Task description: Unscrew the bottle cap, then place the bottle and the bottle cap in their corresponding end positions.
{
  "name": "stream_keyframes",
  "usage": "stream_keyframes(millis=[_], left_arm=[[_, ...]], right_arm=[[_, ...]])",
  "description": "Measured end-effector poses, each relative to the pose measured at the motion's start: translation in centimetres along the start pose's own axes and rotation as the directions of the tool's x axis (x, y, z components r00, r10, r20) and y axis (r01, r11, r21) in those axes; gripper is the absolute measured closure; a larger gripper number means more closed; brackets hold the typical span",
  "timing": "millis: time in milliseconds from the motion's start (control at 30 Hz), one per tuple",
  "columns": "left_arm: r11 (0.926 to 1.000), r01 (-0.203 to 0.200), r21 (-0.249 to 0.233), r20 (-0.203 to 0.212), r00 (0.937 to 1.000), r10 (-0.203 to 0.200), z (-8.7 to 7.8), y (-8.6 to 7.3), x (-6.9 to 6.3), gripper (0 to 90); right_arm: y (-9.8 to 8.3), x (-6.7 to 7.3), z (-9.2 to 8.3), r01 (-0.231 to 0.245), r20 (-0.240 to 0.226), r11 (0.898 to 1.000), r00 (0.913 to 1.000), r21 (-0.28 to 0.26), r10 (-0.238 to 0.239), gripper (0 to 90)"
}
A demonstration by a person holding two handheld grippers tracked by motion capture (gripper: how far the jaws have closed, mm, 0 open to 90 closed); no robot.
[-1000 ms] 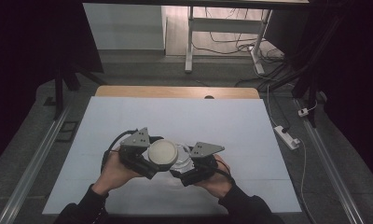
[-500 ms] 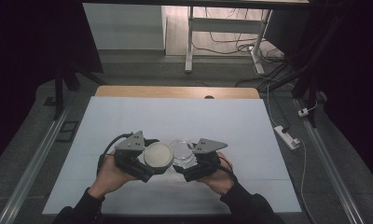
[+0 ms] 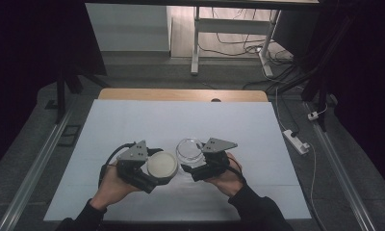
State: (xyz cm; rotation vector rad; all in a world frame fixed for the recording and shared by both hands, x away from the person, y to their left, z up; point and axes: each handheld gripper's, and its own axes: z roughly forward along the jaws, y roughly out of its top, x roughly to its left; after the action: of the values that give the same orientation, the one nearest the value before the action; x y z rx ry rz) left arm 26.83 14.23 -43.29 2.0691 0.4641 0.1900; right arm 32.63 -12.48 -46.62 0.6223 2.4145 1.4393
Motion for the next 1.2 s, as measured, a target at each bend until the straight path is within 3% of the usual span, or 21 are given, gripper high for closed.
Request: stream_keyframes(millis=[667,1200], left_arm=[[0.9998,-0.011,0.014,0.017,0.9998,0.011,1.6,-1.2,-0.9,8.2],[0.9997,-0.013,0.022,0.016,0.9998,0.012,3.2,-2.0,-0.9,8.2]], right_arm=[[0.7,-1.8,1.4,-0.013,0.04,1.0,0.9991,0.001,0.013,6.5],[1.1,-3.3,2.8,-0.021,0.072,1.0,0.9972,0.008,0.02,6.6]])
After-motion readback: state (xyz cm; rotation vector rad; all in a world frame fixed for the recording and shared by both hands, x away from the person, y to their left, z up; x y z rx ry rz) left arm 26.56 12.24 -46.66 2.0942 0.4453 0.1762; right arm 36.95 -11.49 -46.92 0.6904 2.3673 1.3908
